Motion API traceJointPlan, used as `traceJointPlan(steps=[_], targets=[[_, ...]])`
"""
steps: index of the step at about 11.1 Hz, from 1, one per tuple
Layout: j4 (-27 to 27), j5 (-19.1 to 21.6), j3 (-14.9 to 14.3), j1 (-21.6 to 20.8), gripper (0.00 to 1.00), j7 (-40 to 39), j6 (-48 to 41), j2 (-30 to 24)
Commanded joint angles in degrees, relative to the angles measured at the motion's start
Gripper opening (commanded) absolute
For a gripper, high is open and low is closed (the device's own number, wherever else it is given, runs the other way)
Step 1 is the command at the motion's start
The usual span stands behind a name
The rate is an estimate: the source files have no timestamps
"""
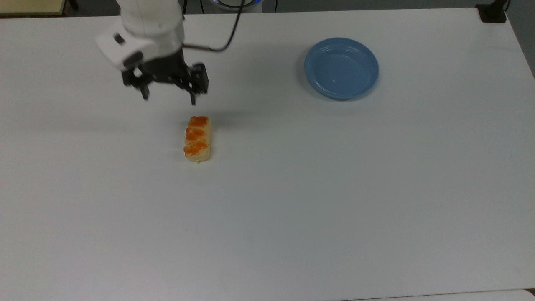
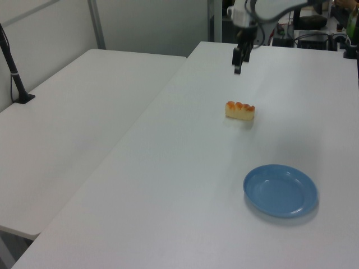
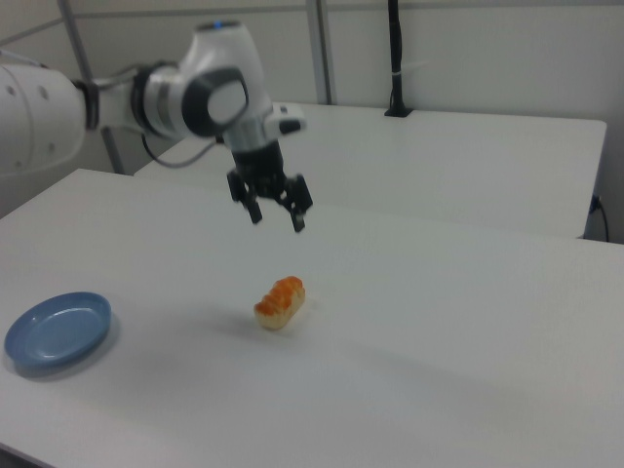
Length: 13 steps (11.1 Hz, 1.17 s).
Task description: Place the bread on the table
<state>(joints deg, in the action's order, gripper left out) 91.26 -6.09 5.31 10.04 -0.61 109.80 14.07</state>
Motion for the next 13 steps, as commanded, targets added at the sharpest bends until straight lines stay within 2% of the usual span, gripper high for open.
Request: traceJointPlan(steps=[1, 3, 4, 6, 13], targets=[[-3.4, 0.4, -1.9, 0.6, 1.00, 0.9, -13.4, -9.6], [-3.5, 5.4, -6.2, -0.5, 1.00, -0.5, -19.2, -15.7], [-3.5, 6.7, -8.2, -2.1, 1.00, -1.5, -19.6, -17.1], [-1.3, 6.8, -14.0, -8.5, 1.00, -1.9, -19.1, -19.1], [0.4, 6.8, -13.8, -9.9, 1.00, -3.3, -17.0, -18.2]])
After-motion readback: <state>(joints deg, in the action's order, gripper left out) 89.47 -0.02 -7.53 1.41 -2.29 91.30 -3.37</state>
